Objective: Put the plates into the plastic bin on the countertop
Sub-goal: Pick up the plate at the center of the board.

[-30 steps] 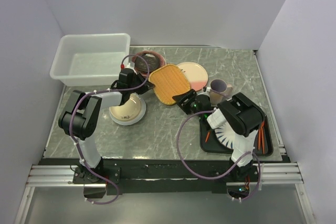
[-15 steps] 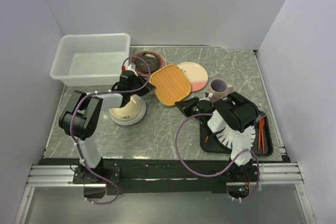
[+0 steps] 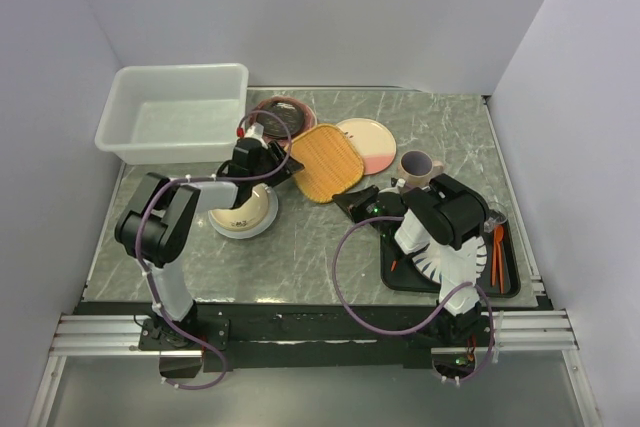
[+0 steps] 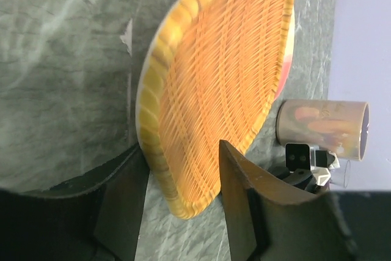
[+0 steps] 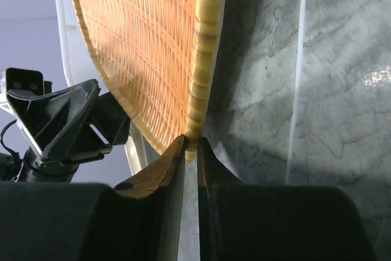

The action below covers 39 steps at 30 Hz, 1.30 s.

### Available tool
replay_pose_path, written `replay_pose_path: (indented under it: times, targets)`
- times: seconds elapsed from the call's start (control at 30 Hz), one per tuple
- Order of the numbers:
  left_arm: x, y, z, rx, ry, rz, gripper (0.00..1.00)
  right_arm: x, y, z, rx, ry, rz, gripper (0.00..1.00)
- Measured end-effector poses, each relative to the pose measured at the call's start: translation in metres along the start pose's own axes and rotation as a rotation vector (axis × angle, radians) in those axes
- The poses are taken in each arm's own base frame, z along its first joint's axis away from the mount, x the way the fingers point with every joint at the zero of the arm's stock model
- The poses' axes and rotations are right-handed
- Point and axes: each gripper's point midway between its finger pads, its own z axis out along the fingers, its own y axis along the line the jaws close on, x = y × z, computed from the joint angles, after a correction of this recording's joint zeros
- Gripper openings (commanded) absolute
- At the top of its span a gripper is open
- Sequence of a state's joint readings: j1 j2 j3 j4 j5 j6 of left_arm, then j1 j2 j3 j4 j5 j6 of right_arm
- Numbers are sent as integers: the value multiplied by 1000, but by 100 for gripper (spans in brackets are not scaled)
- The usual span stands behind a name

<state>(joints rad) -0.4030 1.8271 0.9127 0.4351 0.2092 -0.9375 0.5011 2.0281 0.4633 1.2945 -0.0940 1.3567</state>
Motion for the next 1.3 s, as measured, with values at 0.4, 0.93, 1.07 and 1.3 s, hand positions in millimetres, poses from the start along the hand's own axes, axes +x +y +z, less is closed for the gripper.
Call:
replay_pose_path:
  times: [0.4,0.93,1.07,1.3]
  targets:
    - [42,15,25,46,43,-55,20,0,2,0,-13,11,15,8]
    - [45,0,23,106,37,-86,1,12,0,-5,-25,70,0,48]
    - [45,1,23,96,36,-87,1,12,6,-8,-47,73,-8,66]
    - [42,1,20,78,31,-84,1,10,16,-16,-69,65,-60,72]
